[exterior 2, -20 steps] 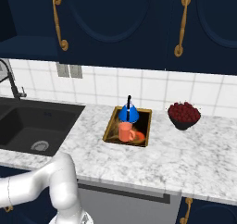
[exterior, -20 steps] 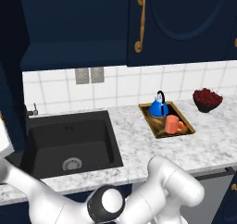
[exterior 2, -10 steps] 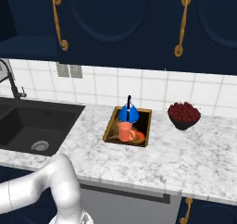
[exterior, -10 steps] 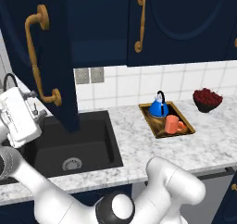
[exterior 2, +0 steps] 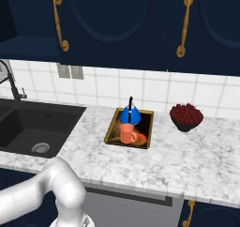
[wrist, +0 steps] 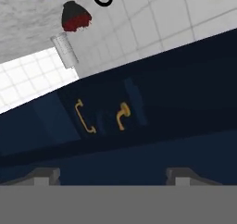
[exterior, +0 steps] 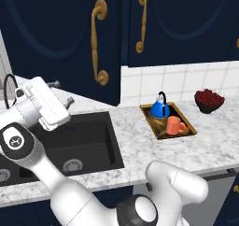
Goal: Pick the kettle from the counter and place it on the tray. Then pick the mug from the cabinet and place it on the tray. Then close the cabinet doors.
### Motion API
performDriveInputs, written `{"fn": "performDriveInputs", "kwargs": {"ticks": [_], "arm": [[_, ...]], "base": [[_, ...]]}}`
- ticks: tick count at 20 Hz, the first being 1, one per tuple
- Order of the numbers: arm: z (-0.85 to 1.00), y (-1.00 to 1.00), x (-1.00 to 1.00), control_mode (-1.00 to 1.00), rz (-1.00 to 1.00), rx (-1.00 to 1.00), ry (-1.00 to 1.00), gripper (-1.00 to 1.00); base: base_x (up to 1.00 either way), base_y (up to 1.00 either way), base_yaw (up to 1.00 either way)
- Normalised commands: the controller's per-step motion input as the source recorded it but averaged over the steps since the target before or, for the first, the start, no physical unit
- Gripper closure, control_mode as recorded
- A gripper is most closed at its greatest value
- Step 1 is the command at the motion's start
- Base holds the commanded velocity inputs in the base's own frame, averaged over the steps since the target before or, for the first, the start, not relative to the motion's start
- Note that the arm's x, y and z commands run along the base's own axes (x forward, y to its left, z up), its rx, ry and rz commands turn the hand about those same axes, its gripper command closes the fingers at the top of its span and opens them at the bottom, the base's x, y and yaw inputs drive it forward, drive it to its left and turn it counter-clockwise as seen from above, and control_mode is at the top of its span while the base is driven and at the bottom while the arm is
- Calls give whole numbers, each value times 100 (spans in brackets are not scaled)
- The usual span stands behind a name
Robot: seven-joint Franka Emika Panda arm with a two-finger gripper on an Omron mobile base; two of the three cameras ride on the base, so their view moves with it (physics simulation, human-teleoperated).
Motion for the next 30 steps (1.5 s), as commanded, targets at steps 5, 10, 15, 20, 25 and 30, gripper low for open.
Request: {"fn": "performDriveInputs", "kwargs": {"ticks": [5,10,15,20,25,30], "arm": [[10,-66,69,-100,21,11,0,-100],[11,-56,79,-100,25,11,0,-100],[8,-43,88,-100,25,10,0,-100],[3,-40,96,-100,26,10,0,-100],[1,-38,96,-100,27,10,0,-100],[0,-34,95,-100,27,10,0,-100]], "base": [[0,0,0],[0,0,0],[0,0,0],[0,0,0],[0,0,0],[0,0,0]]}}
